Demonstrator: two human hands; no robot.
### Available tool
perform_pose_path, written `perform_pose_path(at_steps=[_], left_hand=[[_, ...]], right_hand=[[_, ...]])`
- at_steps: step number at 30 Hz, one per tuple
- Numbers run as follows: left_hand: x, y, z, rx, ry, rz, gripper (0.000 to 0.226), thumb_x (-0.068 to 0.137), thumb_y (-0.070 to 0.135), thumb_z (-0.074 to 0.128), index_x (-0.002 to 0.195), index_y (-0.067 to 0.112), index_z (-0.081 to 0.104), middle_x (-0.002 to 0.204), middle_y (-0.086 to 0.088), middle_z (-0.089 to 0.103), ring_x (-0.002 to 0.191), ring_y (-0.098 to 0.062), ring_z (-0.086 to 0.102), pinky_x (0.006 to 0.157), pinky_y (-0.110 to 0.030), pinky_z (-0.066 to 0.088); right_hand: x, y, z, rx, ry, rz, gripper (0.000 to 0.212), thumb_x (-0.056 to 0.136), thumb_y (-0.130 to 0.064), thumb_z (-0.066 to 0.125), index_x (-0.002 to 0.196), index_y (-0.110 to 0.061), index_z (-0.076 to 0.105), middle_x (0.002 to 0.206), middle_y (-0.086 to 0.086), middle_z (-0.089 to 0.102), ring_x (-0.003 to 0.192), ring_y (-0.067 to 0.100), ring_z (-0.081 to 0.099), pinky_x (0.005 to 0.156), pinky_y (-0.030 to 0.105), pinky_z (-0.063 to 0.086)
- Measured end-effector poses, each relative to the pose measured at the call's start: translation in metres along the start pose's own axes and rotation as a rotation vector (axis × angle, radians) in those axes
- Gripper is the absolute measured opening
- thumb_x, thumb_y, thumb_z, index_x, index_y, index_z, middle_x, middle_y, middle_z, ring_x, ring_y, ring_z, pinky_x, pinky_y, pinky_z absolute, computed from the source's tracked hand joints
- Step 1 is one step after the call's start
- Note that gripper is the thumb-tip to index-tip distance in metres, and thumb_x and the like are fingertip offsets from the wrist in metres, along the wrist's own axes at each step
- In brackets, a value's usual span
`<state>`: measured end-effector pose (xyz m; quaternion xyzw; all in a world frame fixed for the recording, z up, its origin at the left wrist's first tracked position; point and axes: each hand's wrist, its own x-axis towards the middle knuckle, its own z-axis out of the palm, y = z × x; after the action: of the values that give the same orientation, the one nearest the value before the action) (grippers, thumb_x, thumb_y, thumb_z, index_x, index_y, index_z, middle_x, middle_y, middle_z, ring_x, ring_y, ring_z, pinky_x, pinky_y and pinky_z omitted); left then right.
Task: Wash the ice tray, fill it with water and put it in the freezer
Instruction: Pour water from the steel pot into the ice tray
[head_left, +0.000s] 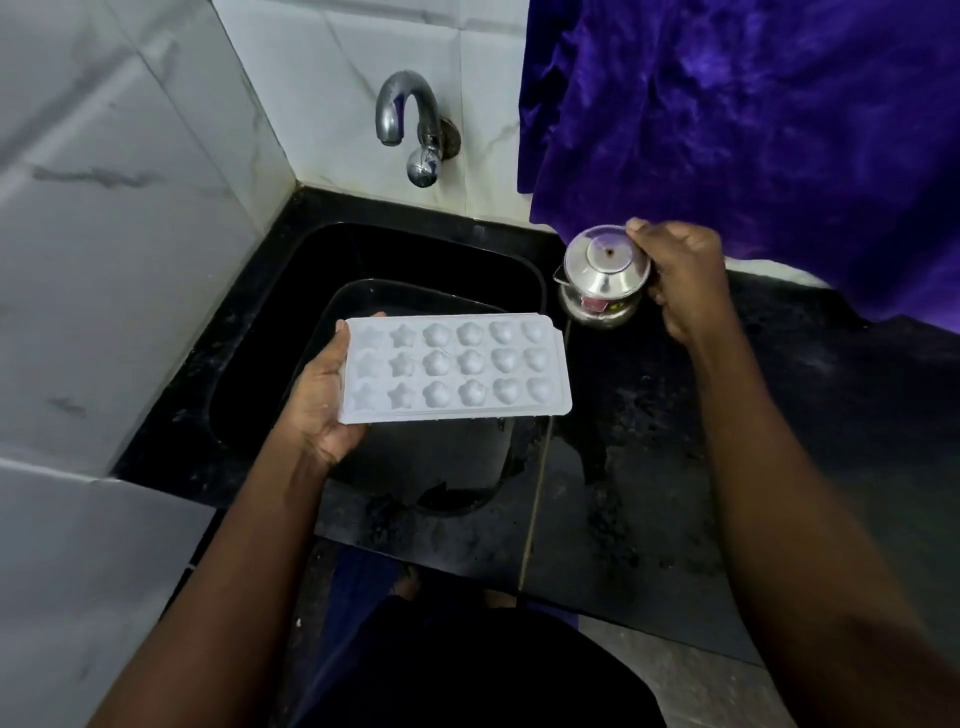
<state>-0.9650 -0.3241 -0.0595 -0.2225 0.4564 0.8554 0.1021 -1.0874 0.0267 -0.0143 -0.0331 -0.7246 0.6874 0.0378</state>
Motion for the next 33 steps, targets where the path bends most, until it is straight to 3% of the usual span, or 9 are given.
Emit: perform_pose_path(at_steps=[2,4,8,14,17,22,33], left_hand=[[-0.003,0.001,-0.003,-0.011,-0.004,0.004,0.050,0.111,0.055,0.040,0.127,0.023,0.076,0.138,-0.012,0.072,0.120,-0.029,0.074,0.089,-0.046,0.065],[-0.005,0.003,-0.008,-0.013,-0.003,0.010,0.050,0.110,0.055,0.042,0.134,0.021,0.070,0.141,-0.013,0.070,0.122,-0.031,0.072,0.091,-0.048,0.064],[-0.012,0.004,-0.011,-0.001,-0.001,0.006,0.051,0.110,0.057,0.042,0.127,0.024,0.077,0.139,-0.012,0.072,0.121,-0.030,0.073,0.091,-0.047,0.064],[-0.017,0.008,-0.009,0.005,0.002,0.022,0.048,0.110,0.056,0.042,0.130,0.024,0.072,0.138,-0.010,0.072,0.118,-0.028,0.075,0.092,-0.046,0.064],[-0.017,0.008,-0.007,-0.009,0.002,0.019,0.051,0.110,0.056,0.041,0.120,0.025,0.080,0.136,-0.010,0.074,0.116,-0.028,0.075,0.090,-0.045,0.065],[-0.018,0.007,-0.007,-0.007,-0.021,0.012,0.050,0.111,0.056,0.041,0.120,0.025,0.080,0.136,-0.010,0.073,0.117,-0.028,0.075,0.090,-0.046,0.065],[-0.016,0.005,-0.010,-0.012,-0.035,0.006,0.047,0.110,0.056,0.042,0.129,0.026,0.073,0.139,-0.009,0.072,0.120,-0.028,0.074,0.095,-0.048,0.061]], right_hand=[[-0.006,-0.004,0.005,-0.027,-0.060,-0.033,0.035,0.097,-0.023,0.072,0.067,-0.005,0.067,0.064,0.000,0.064,0.058,0.010,0.056,0.055,0.021,0.044],[-0.011,-0.005,0.009,-0.090,-0.108,-0.054,0.045,0.096,-0.021,0.074,0.053,-0.019,0.058,0.059,-0.001,0.055,0.058,0.012,0.050,0.061,0.025,0.045],[-0.016,-0.012,0.013,-0.199,-0.152,-0.087,0.057,0.094,-0.023,0.077,0.052,-0.020,0.038,0.051,-0.007,0.036,0.051,0.011,0.034,0.057,0.031,0.036],[-0.019,-0.031,0.014,-0.336,-0.184,-0.183,0.060,0.093,-0.028,0.077,0.061,0.004,0.038,0.057,0.010,0.037,0.055,0.021,0.034,0.055,0.034,0.034],[-0.020,-0.039,0.015,-0.415,-0.202,-0.228,0.059,0.094,-0.027,0.076,0.061,0.003,0.037,0.057,0.011,0.036,0.051,0.017,0.033,0.052,0.029,0.032],[-0.020,-0.045,0.016,-0.481,-0.233,-0.259,0.060,0.093,-0.032,0.076,0.059,-0.002,0.037,0.057,0.011,0.035,0.055,0.024,0.032,0.053,0.042,0.033],[-0.022,-0.063,0.012,-0.486,-0.211,-0.319,0.059,0.094,-0.028,0.076,0.057,-0.005,0.036,0.051,0.001,0.034,0.049,0.014,0.031,0.050,0.028,0.030]])
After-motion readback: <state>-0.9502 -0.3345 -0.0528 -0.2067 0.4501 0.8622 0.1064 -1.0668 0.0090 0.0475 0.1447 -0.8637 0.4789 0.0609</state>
